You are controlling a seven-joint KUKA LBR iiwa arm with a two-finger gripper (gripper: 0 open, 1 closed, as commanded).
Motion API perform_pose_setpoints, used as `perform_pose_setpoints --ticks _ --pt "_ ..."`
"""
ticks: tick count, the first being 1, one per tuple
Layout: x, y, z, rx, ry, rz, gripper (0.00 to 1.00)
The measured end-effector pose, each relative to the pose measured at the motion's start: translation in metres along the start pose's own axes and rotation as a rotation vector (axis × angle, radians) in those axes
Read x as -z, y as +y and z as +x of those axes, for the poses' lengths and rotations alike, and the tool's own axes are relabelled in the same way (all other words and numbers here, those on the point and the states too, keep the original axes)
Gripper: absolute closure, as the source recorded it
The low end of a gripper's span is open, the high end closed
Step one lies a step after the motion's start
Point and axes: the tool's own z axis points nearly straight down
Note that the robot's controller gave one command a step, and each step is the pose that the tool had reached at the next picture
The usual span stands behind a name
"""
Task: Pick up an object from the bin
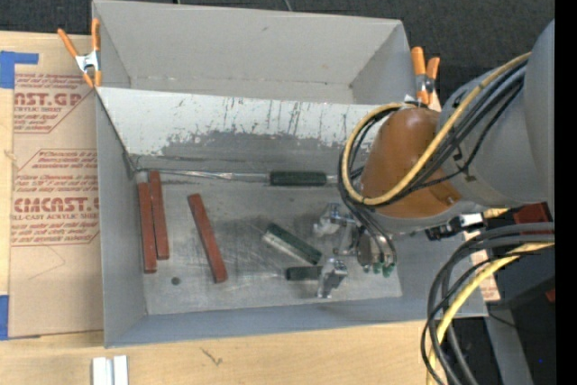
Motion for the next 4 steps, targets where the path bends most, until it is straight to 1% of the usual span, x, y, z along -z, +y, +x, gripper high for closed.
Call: perform_pose_setpoints --ticks 1,2,3,4 --pt "-0.0263 0.0191 -0.0012 0.037 -0.014 0.005 0.0" --pt "-0.0224 0.0176 0.001 -0.134 -0.031 -0.005 1.0" --pt "-0.0224 0.0177 0.001 -0.133 -0.031 -0.005 1.0" --pt "-0.0198 0.0177 0.0018 -0.133 -0.025 -0.004 1.0"
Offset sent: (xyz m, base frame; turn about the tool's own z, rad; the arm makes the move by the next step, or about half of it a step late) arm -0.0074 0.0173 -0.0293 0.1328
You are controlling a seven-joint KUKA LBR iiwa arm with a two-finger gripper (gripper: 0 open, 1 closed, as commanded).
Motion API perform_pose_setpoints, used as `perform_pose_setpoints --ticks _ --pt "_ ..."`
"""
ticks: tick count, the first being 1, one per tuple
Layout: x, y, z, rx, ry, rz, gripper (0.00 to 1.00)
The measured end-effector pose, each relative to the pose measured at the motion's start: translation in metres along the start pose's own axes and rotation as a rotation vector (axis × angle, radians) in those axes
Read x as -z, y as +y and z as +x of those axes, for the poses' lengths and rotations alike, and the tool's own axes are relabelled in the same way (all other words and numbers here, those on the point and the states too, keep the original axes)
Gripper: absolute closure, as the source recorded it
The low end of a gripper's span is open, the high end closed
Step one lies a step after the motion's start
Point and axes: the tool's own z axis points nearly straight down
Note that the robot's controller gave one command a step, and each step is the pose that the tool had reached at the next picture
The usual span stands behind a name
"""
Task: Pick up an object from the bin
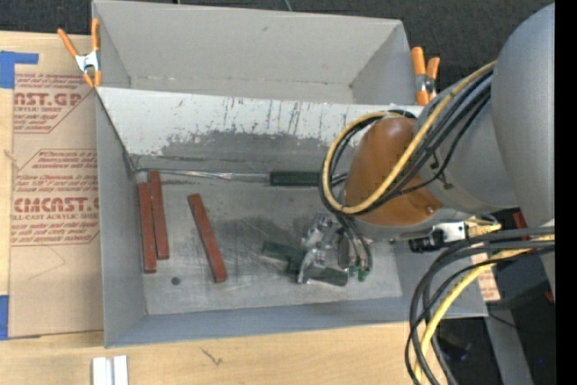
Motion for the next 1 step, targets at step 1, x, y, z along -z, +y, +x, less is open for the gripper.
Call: perform_pose_setpoints --ticks 1 --pt "0.0083 -0.0005 0.0023 0.001 0.018 0.005 1.0"
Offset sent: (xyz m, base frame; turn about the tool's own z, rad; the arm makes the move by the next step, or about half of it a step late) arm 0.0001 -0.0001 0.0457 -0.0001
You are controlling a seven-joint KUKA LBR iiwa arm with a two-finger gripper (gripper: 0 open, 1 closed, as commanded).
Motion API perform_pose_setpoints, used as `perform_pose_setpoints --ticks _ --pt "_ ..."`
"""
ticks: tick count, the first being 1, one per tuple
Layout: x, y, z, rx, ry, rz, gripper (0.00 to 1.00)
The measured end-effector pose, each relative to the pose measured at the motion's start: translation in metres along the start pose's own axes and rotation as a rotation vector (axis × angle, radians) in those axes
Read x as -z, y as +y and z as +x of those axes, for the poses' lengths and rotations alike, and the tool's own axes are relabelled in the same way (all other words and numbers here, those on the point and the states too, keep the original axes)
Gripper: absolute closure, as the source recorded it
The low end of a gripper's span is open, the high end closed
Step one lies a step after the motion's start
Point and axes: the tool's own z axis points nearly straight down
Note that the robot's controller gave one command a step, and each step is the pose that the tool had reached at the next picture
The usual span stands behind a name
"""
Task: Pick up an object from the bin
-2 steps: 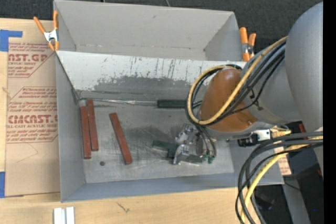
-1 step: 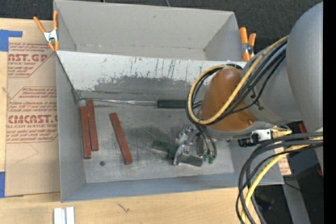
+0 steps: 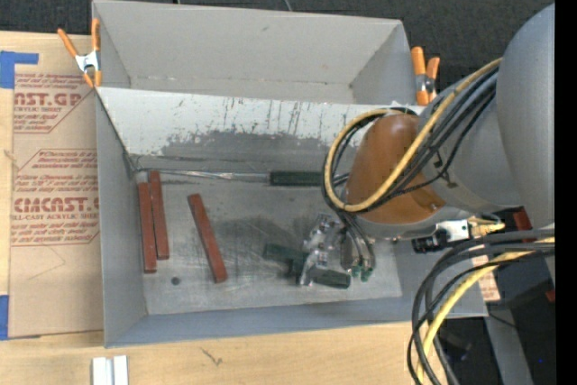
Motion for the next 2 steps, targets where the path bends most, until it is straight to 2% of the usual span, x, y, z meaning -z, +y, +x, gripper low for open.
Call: perform_pose_setpoints --ticks 1,2 --pt "0.011 0.0 0.0 0.0 0.006 0.002 1.0" --pt "0.023 0.0 0.0 0.0 0.004 0.001 1.0"
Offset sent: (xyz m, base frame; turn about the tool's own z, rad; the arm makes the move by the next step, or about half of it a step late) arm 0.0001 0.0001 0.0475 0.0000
